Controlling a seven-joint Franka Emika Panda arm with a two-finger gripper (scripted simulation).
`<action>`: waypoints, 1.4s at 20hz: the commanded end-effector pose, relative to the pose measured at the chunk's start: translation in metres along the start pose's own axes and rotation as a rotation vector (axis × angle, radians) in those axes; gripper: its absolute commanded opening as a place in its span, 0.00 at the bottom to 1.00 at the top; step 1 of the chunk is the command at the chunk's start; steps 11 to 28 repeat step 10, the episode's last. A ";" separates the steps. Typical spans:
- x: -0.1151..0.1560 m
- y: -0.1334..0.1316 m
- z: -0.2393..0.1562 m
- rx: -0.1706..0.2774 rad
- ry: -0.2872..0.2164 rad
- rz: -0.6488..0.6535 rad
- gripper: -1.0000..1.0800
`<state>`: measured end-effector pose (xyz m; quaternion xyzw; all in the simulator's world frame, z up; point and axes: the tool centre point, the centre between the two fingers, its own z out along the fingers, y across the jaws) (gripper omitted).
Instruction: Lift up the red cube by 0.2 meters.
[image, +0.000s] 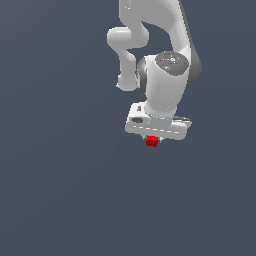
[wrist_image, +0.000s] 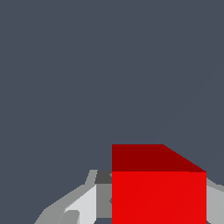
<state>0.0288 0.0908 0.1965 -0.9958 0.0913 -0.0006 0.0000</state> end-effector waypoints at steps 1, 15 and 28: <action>0.000 0.000 -0.016 0.000 -0.001 0.000 0.00; 0.002 -0.001 -0.034 0.000 -0.001 0.000 0.00; 0.002 -0.001 -0.034 0.000 -0.001 0.000 0.00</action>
